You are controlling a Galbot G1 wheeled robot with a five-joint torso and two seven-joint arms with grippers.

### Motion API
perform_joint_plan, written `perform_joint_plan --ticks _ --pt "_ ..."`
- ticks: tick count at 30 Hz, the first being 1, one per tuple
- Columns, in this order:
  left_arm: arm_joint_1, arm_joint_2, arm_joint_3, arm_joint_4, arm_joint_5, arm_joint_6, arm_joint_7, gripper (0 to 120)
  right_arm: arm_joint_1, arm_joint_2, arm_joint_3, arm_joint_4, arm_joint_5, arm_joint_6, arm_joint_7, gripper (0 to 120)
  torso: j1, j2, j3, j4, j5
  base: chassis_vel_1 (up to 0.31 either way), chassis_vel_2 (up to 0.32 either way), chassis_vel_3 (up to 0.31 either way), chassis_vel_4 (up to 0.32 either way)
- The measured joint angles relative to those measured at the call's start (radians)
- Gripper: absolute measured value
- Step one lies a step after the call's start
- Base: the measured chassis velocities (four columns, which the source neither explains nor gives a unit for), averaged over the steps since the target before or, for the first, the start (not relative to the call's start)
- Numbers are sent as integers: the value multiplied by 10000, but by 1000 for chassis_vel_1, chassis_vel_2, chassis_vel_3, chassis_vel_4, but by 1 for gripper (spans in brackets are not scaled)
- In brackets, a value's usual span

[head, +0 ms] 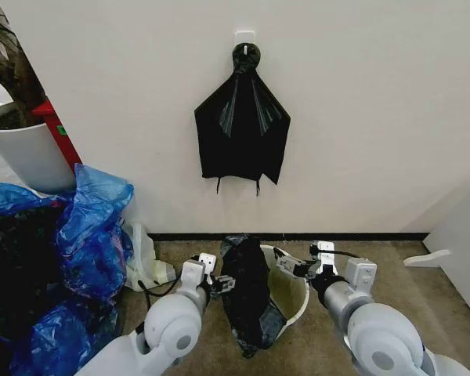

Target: Place the garbage bag over the trash bin.

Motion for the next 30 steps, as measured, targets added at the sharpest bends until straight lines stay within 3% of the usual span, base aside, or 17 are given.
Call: perform_joint_plan --ticks 17,30 --pt "-889 -550 1111 1249 -89 -23 35 100 -52 83 494 -130 323 11 54 100 0 1 0 1 -1 0 0 0 0" --pt "-1109 -719 1151 1978 -49 -53 56 100 -93 278 524 -243 343 9 99 100 0 1 -1 0 -1 0 0 0 0"
